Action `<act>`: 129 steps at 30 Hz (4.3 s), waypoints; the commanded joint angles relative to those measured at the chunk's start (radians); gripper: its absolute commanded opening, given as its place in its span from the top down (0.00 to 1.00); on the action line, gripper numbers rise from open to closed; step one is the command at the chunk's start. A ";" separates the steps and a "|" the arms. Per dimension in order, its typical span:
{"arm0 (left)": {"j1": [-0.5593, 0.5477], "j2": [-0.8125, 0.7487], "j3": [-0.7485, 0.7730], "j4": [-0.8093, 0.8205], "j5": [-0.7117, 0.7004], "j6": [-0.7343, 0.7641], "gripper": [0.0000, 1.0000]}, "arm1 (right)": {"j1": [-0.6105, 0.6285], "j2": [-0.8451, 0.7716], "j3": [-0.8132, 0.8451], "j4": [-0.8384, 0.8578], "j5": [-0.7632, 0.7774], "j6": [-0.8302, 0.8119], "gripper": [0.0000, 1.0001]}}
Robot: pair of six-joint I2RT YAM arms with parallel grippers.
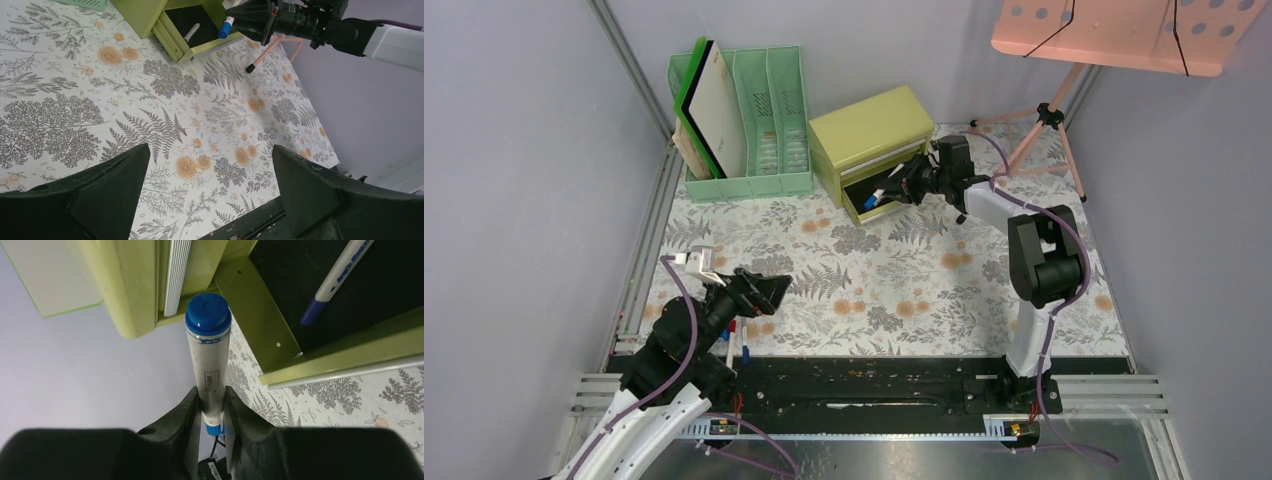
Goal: Organize the desk
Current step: Place the stationery in the drawer, then pick up the stationery from the corner of the board.
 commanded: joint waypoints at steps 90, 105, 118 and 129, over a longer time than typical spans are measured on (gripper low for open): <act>0.003 0.870 0.139 -0.436 -0.386 -0.333 0.36 | -0.071 -0.994 -0.925 -0.436 0.279 -0.505 0.32; 0.123 1.085 0.152 -0.357 -0.228 -0.218 0.64 | -0.072 -1.041 -0.950 -0.460 0.232 -0.461 0.32; 0.128 1.202 0.202 -0.330 -0.109 -0.146 0.93 | -0.072 -1.077 -0.924 -0.519 0.232 -0.468 0.32; 0.127 1.020 0.217 -0.268 -0.003 -0.078 1.00 | -0.072 -1.121 -0.878 -0.586 0.226 -0.508 0.29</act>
